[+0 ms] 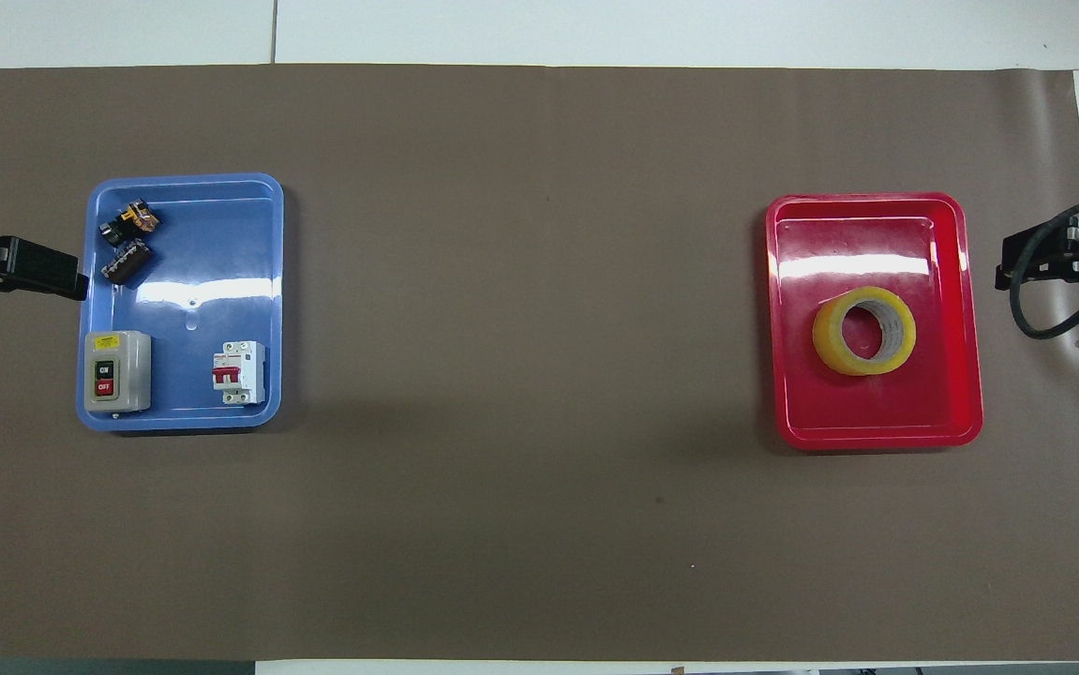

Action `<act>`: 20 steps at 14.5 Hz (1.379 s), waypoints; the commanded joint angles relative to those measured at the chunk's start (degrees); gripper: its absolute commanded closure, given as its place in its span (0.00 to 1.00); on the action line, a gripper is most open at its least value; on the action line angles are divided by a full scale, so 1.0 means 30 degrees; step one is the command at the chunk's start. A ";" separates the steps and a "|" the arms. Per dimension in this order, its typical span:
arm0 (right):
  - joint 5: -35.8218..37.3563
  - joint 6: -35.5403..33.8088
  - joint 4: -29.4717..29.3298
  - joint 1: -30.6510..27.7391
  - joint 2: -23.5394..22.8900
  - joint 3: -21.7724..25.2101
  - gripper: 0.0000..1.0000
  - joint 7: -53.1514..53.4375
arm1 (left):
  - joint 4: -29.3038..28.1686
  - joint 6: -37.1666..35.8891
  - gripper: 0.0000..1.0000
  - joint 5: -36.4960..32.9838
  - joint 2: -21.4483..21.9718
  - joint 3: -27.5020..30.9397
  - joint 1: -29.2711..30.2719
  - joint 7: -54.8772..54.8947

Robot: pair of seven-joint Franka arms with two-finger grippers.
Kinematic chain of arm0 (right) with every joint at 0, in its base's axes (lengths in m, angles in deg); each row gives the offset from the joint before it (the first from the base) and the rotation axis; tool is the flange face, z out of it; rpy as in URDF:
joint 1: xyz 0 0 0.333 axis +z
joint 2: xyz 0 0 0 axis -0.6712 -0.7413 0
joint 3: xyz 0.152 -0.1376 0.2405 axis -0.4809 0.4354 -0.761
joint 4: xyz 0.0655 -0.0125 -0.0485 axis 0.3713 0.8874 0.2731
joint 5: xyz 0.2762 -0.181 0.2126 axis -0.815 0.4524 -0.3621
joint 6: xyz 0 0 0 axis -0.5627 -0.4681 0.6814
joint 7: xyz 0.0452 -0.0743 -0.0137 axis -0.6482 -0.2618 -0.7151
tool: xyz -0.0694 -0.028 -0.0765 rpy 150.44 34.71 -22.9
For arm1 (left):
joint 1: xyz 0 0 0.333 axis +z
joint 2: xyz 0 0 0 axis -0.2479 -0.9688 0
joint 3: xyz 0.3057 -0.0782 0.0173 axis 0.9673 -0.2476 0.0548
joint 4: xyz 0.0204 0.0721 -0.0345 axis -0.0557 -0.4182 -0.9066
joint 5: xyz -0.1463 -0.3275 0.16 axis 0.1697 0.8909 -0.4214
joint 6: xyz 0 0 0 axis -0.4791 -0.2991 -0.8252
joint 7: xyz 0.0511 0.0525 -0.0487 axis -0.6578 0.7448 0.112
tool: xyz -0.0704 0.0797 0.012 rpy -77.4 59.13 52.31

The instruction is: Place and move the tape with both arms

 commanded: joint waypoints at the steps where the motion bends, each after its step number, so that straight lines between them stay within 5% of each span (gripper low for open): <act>1: -0.0135 -0.0325 -0.0260 0.1231 0.0025 0.0872 0.00 0.0200 | -0.0650 0.0356 0.00 -0.0194 0.0573 0.0067 -0.0171 0.0074; 20: 0.0100 -0.1176 -0.1695 0.1942 -0.0238 0.1173 0.00 -0.1001 | -0.0563 0.0063 0.00 -0.0223 0.0573 0.0097 -0.0171 0.0309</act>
